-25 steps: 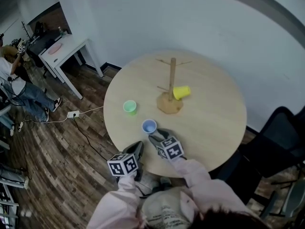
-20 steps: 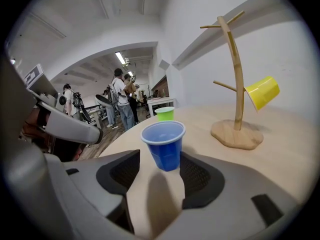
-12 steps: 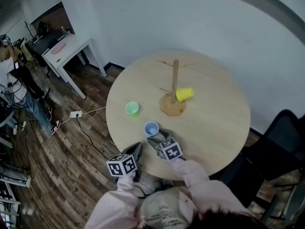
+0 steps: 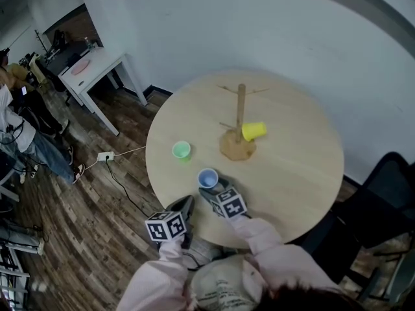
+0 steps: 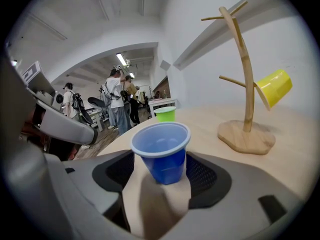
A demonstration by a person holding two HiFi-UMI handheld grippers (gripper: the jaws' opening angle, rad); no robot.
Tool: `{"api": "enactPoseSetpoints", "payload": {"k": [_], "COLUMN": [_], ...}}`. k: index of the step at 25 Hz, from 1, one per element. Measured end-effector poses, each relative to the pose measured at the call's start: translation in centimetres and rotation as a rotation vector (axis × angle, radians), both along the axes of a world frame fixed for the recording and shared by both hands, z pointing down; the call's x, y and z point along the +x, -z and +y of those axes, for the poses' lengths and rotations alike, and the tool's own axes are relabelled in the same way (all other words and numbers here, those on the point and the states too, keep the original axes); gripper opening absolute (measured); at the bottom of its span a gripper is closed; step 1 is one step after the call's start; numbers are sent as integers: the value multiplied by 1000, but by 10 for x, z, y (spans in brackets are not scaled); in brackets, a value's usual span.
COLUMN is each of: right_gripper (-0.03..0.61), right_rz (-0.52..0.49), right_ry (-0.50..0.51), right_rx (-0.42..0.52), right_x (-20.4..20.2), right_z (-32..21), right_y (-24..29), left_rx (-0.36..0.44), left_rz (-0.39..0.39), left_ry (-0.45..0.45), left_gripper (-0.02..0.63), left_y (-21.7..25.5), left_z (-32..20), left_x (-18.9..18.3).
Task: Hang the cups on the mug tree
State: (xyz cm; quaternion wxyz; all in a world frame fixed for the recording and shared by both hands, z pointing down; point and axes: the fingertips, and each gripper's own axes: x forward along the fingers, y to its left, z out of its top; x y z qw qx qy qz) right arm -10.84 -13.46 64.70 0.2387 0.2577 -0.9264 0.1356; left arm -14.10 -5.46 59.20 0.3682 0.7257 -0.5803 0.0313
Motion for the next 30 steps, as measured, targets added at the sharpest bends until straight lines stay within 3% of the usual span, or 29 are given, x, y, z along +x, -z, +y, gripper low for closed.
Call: {"api": "enactPoseSetpoints", "payload": {"k": [9,11,19,30], "right_gripper": [345,302,301,299], "right_rz": [3,-6,-20,-84], "right_ry": [-18,-21,-32,-19], "right_rx": [-7,-13,16,-45], "right_x": [-10,-11,-8,-6], "right_z": [-4,-3,-13,-18], "right_y": [-2,3,1,17], "left_rx": [-15,-18,-26,12], "left_rz": [-11,-13,-20,-19], "left_ry": [16,18,11,77], "left_gripper": [5,5,5,5], "left_y": [-3,-4,-7,3], "left_z": [3,4,3,-3], "left_x": [-12,-14,-11,-24]}}
